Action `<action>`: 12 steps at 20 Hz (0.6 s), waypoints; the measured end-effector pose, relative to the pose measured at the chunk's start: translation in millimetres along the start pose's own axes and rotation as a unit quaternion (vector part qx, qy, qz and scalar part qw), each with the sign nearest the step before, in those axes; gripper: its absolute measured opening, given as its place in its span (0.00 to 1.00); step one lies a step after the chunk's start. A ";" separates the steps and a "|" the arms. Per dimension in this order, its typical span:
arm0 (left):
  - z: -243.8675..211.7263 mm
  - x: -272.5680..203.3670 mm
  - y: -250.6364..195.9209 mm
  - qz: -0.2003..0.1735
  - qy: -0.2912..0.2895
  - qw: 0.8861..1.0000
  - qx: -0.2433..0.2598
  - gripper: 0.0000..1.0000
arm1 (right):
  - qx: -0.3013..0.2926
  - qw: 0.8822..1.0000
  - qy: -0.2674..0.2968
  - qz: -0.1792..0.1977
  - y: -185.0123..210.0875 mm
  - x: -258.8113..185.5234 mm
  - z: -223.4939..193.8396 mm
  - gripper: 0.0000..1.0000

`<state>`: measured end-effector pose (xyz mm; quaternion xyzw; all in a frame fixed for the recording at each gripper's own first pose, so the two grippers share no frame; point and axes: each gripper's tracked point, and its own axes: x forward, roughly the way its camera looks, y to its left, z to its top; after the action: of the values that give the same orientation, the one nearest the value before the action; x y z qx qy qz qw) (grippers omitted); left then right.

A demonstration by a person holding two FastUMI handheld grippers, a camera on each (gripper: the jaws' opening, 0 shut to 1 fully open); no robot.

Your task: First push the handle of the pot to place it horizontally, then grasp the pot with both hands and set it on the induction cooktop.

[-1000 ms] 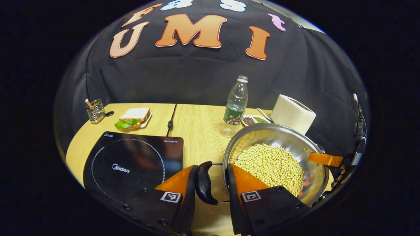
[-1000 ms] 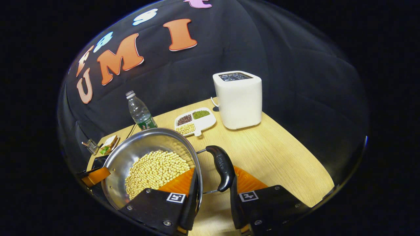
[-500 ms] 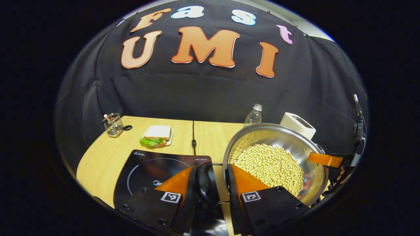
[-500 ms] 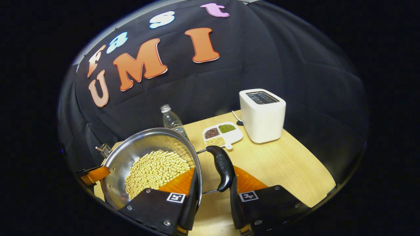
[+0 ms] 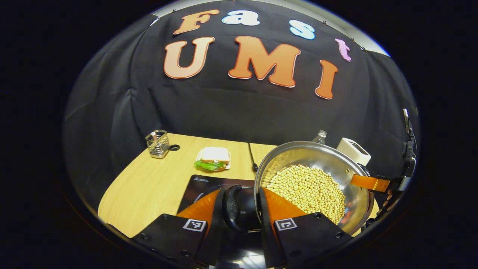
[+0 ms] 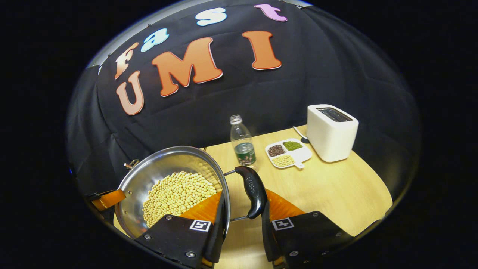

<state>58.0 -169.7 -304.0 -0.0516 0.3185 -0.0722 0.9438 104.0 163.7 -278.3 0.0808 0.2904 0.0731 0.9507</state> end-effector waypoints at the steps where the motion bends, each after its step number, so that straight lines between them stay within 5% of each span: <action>1: 0.2 -1.8 12.3 0.005 0.001 1.000 -0.001 0.52 | -0.001 1.000 0.001 0.005 8.4 2.9 -0.1 0.45; 12: -21.5 9.3 106.1 0.033 0.024 0.999 -0.025 0.52 | -0.024 0.999 0.031 0.023 87.5 31.3 -43.1 0.41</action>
<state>63.2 -68.0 -341.8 -0.0626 0.3445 -0.0348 0.9360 97.3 259.7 -313.3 0.0626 0.3157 0.1044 0.9410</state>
